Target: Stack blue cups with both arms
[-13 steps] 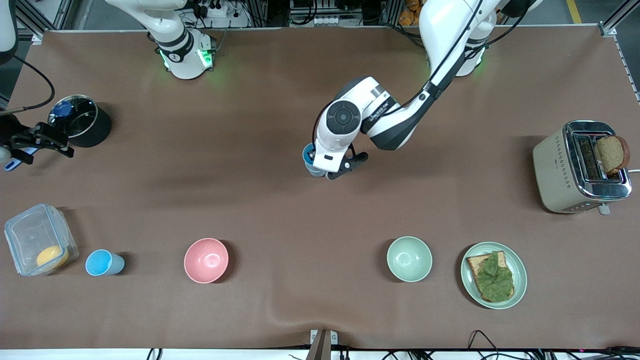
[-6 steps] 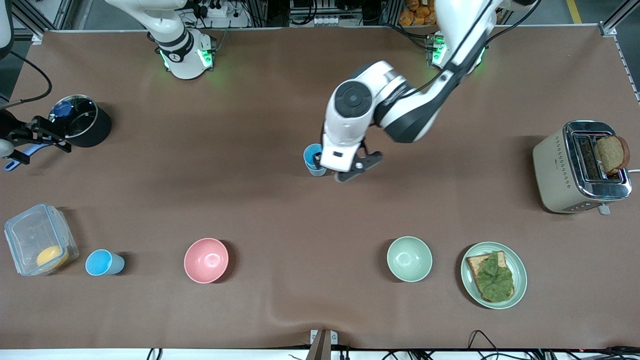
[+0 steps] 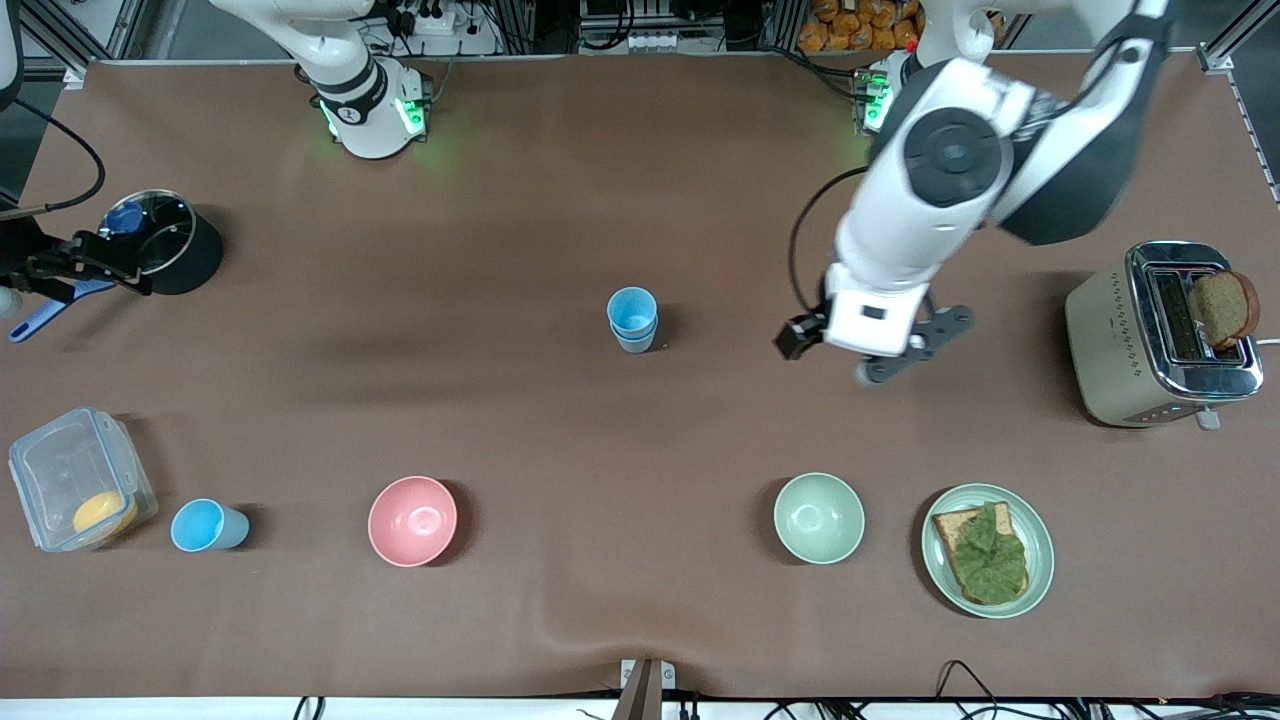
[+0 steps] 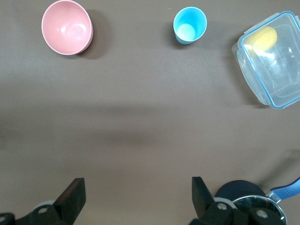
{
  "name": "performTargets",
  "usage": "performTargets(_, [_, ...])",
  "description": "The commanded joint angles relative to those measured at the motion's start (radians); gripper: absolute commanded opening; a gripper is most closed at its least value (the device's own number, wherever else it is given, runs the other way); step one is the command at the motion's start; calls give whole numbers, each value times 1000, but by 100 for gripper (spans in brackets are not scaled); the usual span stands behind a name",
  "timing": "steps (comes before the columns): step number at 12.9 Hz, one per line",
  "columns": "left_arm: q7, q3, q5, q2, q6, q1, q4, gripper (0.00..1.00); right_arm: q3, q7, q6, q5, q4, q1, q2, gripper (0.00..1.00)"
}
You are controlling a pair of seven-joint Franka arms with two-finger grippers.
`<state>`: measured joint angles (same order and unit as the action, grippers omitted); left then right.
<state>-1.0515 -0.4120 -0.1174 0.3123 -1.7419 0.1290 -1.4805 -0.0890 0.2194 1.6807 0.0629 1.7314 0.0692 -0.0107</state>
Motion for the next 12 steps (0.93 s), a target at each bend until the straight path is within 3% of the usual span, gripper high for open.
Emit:
performTargets(1, [118, -11, 1, -74, 77, -66, -32, 100, 5, -32, -19, -9, -10, -15, -15, 100])
performTargets(6, [358, -8, 48, -172, 174, -175, -61, 100, 8, -69, -88, -12, -41, -36, -15, 100])
performTargets(7, [396, 7, 50, -223, 176, -176, -102, 100, 2, -80, -120, -11, -55, -34, -15, 100])
performTargets(12, [663, 198, 100, -386, 205, -131, -192, 100, 5, -75, -110, -17, -116, -45, -9, 100])
